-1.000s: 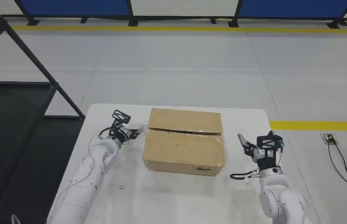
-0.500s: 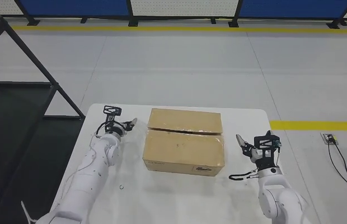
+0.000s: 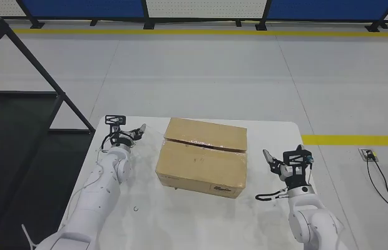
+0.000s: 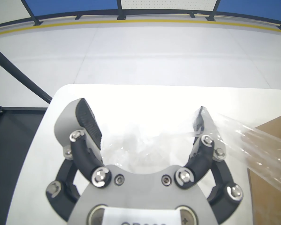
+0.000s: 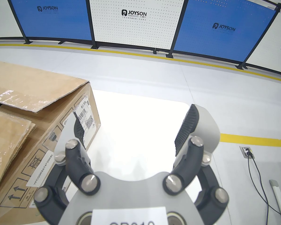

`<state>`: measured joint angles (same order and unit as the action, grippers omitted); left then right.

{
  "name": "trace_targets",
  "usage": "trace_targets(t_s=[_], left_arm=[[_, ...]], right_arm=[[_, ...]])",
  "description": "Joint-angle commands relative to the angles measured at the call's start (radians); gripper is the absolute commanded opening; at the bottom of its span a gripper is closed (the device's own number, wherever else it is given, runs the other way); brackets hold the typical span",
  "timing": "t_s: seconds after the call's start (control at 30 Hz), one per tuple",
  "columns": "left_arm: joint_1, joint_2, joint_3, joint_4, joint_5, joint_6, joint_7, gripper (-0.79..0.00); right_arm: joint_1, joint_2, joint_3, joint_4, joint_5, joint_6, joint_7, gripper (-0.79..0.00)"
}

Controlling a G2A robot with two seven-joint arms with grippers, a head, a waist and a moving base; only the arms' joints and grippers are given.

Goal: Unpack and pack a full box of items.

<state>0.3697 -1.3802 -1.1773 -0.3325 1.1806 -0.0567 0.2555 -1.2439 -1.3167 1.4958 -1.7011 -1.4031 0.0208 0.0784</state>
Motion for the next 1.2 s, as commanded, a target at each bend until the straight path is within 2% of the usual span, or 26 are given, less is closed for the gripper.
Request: trace_targets(t_s=[0.0,0.3,0.53,0.8,1.17], left_arm=[[0.009,0.001,0.001,-0.01,0.007,0.016,0.024,0.0],[0.06,0.013,-0.017,-0.096,0.013,0.075,0.117,0.0],[0.136,0.027,-0.047,-0.231,0.017,0.137,0.167,0.0],[0.234,0.046,-0.108,-0.394,-0.002,0.206,0.143,0.0],[0.293,0.062,-0.178,-0.505,-0.023,0.223,0.084,0.0]], right_arm=[[-0.002,-0.001,-0.004,-0.005,0.005,0.005,-0.009,0.0],[-0.015,-0.004,-0.051,-0.051,-0.034,0.003,-0.006,0.0],[-0.012,-0.006,-0.073,-0.056,-0.052,0.003,0.002,0.0],[-0.012,-0.006,-0.07,-0.051,-0.051,-0.002,0.001,0.0],[-0.021,-0.005,-0.064,-0.058,-0.054,-0.013,0.0,0.0]])
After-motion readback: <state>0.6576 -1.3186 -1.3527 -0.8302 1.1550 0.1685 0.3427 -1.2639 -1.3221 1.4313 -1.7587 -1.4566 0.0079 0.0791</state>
